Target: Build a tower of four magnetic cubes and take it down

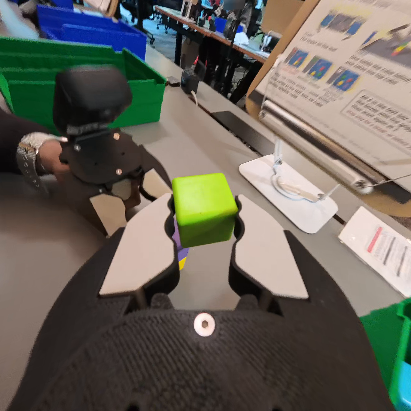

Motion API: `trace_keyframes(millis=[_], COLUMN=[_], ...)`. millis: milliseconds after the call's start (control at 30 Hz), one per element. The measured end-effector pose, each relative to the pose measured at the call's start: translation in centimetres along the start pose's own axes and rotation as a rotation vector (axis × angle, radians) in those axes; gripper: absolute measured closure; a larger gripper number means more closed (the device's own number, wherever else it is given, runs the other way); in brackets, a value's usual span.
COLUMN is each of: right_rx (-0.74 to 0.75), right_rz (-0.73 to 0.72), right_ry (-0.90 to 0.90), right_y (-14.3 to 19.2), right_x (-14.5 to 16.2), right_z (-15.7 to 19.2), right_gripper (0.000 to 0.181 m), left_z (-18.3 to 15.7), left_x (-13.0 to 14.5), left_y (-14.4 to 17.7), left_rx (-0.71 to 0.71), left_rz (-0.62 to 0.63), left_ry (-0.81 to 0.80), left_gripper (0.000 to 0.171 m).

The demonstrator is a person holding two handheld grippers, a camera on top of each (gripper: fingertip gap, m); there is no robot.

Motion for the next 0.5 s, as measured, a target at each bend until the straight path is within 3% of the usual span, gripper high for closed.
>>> trace_keyframes(millis=[167,300,400,500], right_rx=[0.008,0.153,0.288,0.418], right_rz=[-0.074,-0.086,-0.055,0.028], right_ry=[-0.078,-0.063,-0.093,-0.176], right_y=[3.5,7.6,11.6,15.3], right_x=[-4.1,-5.9,-6.3,-4.8], right_z=[-2.1,-6.6,-10.8,-14.9], right_gripper=[0.129,0.13,0.13,0.13], left_z=[0.0,-0.1,-0.1,-0.1], left_x=[0.0,0.0,0.1,0.1], left_y=[0.0,0.0,-0.1,-0.1], left_rx=[0.006,0.001,-0.002,0.001], left_rz=[0.0,0.002,0.011,0.012], left_ry=[0.003,-0.004,-0.011,-0.009], left_gripper=[0.122,0.122,0.122,0.122])
Point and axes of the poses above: each gripper's, where its closed fingertips meet, y back along the fingers, x out of its underside, z = x × y across the jaws, the point moved 1 cm from there along y, back along the fingers, and after that the axes turned 13 degrees about -y, right-handed, at the moved point
